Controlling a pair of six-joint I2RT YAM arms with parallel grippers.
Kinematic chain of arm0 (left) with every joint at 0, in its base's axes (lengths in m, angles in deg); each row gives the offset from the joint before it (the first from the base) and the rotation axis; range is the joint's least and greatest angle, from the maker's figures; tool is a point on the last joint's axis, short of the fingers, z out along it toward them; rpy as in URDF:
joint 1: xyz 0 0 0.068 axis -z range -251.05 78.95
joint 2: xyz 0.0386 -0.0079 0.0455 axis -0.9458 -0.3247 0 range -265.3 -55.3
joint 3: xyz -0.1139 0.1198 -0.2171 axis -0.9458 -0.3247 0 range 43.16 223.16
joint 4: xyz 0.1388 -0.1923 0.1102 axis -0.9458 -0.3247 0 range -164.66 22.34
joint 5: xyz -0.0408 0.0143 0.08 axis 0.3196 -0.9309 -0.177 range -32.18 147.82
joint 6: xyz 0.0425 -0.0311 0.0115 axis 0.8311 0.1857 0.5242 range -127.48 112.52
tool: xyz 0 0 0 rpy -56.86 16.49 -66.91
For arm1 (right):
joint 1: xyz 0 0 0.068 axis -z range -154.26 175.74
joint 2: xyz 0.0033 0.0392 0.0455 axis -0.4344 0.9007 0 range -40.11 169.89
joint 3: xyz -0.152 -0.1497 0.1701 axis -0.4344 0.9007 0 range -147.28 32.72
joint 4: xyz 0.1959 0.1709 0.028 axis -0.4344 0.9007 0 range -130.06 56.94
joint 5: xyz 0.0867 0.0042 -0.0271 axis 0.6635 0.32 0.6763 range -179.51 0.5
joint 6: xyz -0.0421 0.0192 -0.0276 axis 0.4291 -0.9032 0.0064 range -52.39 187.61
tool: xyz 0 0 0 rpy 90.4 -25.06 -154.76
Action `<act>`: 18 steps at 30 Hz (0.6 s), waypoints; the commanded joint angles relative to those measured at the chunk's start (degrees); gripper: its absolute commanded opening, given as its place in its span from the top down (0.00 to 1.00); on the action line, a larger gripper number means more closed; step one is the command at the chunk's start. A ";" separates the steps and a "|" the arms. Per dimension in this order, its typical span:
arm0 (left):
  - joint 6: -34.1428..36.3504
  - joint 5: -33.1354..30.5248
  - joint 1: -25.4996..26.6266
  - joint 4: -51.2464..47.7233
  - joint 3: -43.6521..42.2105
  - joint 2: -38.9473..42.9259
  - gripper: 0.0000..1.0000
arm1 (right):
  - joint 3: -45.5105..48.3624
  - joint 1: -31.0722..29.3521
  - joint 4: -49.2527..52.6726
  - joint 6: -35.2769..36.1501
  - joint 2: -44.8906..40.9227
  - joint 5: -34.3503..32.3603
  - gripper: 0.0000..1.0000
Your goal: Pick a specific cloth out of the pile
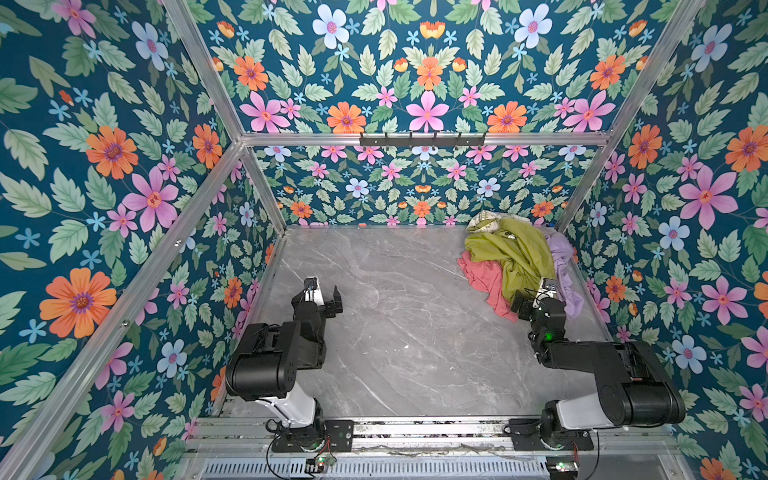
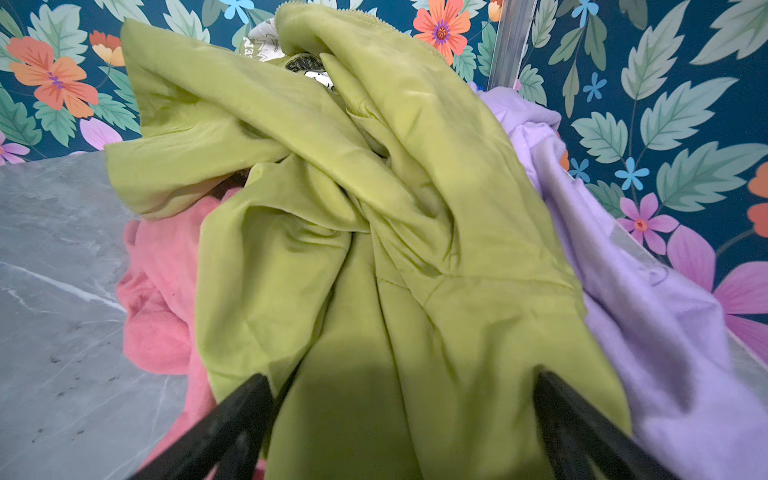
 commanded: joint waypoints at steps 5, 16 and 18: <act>-0.01 0.31 -0.09 1.48 -0.02 0.20 0.00 | 0.13 0.97 -1.03 -0.42 -0.38 2.08 0.00; 0.08 -0.11 0.02 1.62 -0.22 0.24 0.00 | 0.16 0.91 -1.03 -0.07 -0.33 1.68 0.00; 0.12 -0.49 0.23 1.74 -0.27 0.29 0.00 | 0.26 0.92 -1.31 0.02 -0.36 1.64 0.01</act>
